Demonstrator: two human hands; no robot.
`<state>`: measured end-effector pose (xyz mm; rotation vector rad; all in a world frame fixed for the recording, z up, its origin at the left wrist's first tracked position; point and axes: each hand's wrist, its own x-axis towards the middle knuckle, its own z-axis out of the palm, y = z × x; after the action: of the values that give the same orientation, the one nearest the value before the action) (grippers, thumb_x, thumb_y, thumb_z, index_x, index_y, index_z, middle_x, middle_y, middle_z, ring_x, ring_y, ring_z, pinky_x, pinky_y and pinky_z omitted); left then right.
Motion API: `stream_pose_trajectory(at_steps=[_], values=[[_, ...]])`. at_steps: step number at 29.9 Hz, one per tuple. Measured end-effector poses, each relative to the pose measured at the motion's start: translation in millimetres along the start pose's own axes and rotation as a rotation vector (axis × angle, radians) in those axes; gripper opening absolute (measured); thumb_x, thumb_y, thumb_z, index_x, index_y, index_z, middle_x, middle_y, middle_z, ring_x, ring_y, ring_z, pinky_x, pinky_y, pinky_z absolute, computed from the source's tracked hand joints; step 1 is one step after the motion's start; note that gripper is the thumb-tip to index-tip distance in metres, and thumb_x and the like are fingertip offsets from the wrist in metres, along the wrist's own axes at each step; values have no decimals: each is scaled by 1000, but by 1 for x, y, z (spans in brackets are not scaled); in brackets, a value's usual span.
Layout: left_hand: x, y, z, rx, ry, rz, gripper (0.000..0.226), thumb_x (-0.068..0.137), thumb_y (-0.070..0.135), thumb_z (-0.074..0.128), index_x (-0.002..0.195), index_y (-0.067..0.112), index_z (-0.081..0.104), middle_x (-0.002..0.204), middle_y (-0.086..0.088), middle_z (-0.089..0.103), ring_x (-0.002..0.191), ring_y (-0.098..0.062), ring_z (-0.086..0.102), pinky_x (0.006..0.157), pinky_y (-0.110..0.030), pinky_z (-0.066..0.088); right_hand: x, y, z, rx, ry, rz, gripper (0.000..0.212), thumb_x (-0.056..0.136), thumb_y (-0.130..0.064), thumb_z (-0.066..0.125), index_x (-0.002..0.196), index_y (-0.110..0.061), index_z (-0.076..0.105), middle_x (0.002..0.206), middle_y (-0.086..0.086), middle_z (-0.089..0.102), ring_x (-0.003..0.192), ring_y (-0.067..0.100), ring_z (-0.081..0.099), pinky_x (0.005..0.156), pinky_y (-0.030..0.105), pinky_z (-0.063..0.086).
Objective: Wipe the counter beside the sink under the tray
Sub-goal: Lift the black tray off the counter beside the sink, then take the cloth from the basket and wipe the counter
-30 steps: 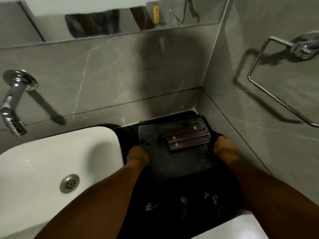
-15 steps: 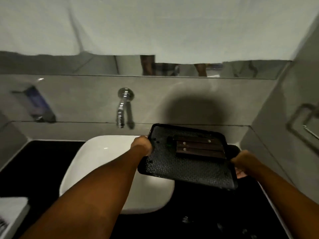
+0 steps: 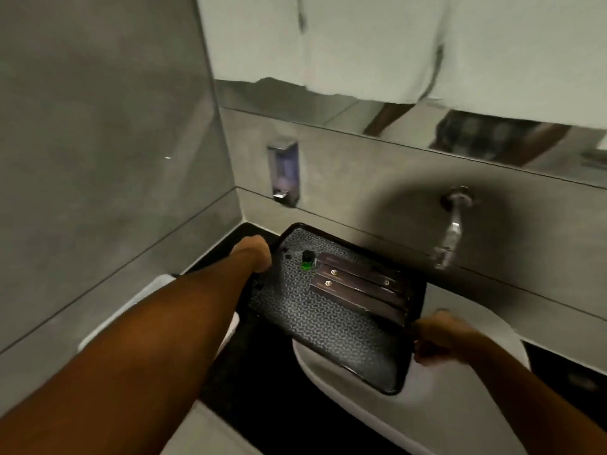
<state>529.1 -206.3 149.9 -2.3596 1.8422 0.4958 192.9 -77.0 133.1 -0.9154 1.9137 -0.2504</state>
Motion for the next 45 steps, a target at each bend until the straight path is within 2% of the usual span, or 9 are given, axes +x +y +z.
stream_pose_trajectory(at_steps=[4,10,18,27,30,36,40,43,45], values=[[62,-86,-33,40,56,-56,50,94,19,54,139,-2,46,145,-23,46,134,-37,47,111,-41,39,30,-94,72,-68,-189,-46,18,88,-9,65,97,6,64,84,21,70,69,29,70,69,38,62],[138,-158,-48,10,19,-115,38,89,10,59,125,-4,57,129,-25,59,118,-39,59,96,-42,49,85,-187,156,-192,-314,-23,9,91,-3,58,86,3,62,80,19,68,71,26,68,81,41,61],[205,-172,-5,-69,9,-10,53,96,12,51,147,23,41,146,-13,49,130,-34,51,109,-39,42,163,-235,188,-351,-259,71,16,97,0,44,86,2,56,75,17,61,61,23,62,42,31,56],[266,-168,47,-166,43,-130,48,100,24,44,145,8,41,148,-20,41,134,-37,44,113,-43,34,217,-234,224,-563,-272,109,39,102,-5,36,140,4,37,79,19,53,64,24,56,29,31,48],[273,-172,71,-186,36,-156,46,101,24,43,143,6,43,146,-21,44,133,-38,46,112,-44,35,231,-226,233,-598,-256,103,45,103,-8,34,146,0,29,86,20,58,62,23,58,33,30,51],[283,-179,88,-252,95,-186,38,98,14,43,131,0,53,135,-23,54,124,-40,53,104,-43,42,237,-221,243,-569,-259,91,52,103,-7,35,152,-7,19,145,21,45,63,21,61,54,29,56],[279,-175,91,-296,95,-178,42,100,18,37,137,1,45,143,-24,46,131,-39,46,113,-45,35,225,-222,238,-563,-273,-3,46,99,-6,40,145,0,35,141,22,50,68,25,62,49,32,58],[267,-174,85,-293,67,-96,41,94,20,47,132,5,53,136,-23,54,125,-38,54,109,-44,42,196,-234,233,-753,-62,-257,36,91,-13,51,123,3,58,126,22,61,103,35,66,87,41,58],[244,-179,73,-297,72,3,47,88,21,56,134,11,53,132,-21,57,121,-36,56,105,-39,46,164,-247,242,-860,1,-341,33,91,-13,56,119,4,58,122,21,62,109,36,63,93,42,54]])
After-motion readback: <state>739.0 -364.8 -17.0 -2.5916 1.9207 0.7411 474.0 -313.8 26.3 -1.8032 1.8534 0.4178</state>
